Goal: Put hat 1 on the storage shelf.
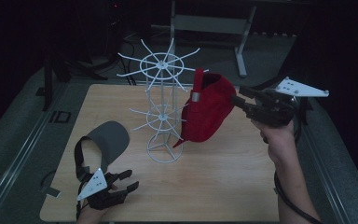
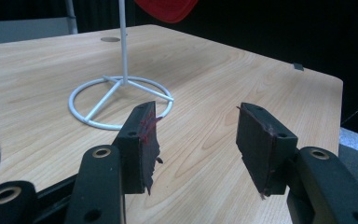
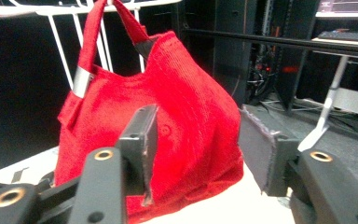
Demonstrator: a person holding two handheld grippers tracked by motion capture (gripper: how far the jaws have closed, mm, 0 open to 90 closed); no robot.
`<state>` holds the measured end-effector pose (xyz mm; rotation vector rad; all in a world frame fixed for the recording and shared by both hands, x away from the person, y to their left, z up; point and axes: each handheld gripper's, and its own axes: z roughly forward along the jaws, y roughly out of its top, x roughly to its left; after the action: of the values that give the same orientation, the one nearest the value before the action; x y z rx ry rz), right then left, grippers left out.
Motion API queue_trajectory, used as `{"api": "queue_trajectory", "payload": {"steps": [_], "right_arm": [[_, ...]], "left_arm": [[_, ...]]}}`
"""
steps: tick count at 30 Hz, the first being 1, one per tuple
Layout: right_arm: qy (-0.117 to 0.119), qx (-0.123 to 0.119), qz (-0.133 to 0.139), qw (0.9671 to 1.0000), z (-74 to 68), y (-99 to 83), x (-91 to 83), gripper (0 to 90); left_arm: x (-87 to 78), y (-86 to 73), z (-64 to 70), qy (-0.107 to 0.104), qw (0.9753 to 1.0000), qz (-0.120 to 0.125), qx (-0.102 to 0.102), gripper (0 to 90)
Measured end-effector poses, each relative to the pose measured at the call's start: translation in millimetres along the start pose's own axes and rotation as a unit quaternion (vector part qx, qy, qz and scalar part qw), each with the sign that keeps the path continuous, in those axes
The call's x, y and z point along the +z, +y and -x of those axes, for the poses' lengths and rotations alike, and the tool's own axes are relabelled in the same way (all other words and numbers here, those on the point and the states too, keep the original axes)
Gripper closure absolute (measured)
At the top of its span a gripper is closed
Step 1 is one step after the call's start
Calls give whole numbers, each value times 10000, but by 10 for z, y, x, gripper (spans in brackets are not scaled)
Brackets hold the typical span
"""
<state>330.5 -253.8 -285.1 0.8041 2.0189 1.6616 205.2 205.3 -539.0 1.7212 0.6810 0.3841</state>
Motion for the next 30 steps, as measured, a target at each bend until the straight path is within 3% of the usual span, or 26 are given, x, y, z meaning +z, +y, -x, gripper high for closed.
{"api": "queue_trajectory", "payload": {"steps": [16,23,30], "right_arm": [[-137,134,-69,9998,113,-345,-346,296],[-264,395,-129,9988,223,-645,-453,168],[-520,538,-342,9966,316,-1038,-454,138]], "left_arm": [[-12,-2,-6,-4,10000,3,6,490],[-16,-1,-4,1,10000,7,9,490],[-23,-2,-5,17,10000,11,13,490]]}}
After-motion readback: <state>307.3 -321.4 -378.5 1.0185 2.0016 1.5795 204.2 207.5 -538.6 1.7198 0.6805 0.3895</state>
